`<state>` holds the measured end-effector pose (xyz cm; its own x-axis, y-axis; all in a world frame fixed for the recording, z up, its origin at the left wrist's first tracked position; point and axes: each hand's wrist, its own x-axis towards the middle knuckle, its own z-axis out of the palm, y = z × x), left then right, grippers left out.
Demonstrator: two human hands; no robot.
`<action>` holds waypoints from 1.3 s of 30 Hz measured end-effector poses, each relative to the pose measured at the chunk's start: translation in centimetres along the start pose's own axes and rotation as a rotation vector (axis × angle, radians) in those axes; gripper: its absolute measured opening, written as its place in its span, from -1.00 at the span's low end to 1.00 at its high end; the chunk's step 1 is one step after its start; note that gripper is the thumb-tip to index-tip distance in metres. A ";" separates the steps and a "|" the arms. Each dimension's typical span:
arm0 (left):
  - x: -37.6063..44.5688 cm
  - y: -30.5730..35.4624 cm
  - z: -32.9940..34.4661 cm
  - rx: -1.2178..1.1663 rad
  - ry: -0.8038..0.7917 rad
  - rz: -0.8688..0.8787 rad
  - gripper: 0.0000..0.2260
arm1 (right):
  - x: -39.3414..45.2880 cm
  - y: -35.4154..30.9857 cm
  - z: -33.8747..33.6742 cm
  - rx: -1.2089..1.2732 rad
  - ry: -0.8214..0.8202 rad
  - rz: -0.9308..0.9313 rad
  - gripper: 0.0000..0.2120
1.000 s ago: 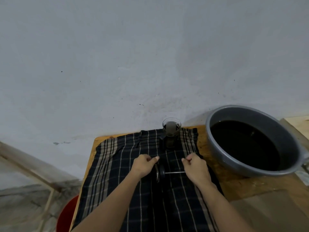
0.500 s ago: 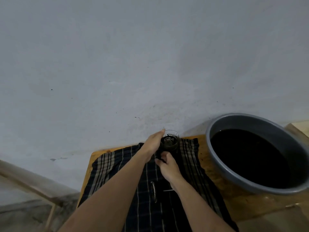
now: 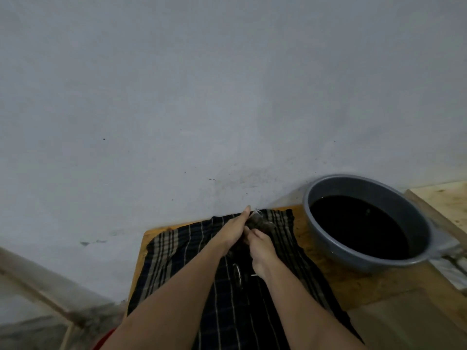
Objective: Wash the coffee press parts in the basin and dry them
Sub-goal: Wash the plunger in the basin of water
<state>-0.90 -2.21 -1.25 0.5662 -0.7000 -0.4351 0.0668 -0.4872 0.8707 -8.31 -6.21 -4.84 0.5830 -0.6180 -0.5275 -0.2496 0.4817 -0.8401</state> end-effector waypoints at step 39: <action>10.9 7.9 23.6 -0.451 -0.013 -0.472 -0.47 | 6.5 -7.9 -28.2 0.675 0.283 0.174 -0.78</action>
<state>-13.56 -26.03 -4.48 0.3820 -0.4723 -0.7943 0.6454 -0.4789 0.5951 -24.33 -31.51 -5.21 0.3346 -0.5902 -0.7346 0.2613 0.8071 -0.5294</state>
